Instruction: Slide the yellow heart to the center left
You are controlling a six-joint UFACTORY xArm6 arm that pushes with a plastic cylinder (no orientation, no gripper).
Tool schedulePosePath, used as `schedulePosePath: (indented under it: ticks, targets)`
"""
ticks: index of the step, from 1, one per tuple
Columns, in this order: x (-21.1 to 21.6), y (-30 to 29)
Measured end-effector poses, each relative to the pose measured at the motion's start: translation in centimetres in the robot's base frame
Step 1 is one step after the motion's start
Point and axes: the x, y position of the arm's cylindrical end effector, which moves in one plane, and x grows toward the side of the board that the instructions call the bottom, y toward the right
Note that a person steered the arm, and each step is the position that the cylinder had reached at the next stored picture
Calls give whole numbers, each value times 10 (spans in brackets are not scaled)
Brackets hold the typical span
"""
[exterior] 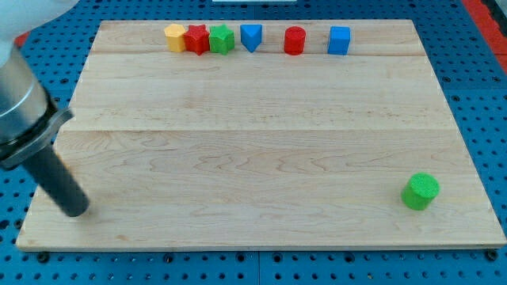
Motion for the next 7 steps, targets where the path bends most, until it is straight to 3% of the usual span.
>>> schedulePosePath:
  ticks: [1,3,7]
  targets:
    - [-8,-62]
    - [-89,-9]
    - [-122,25]
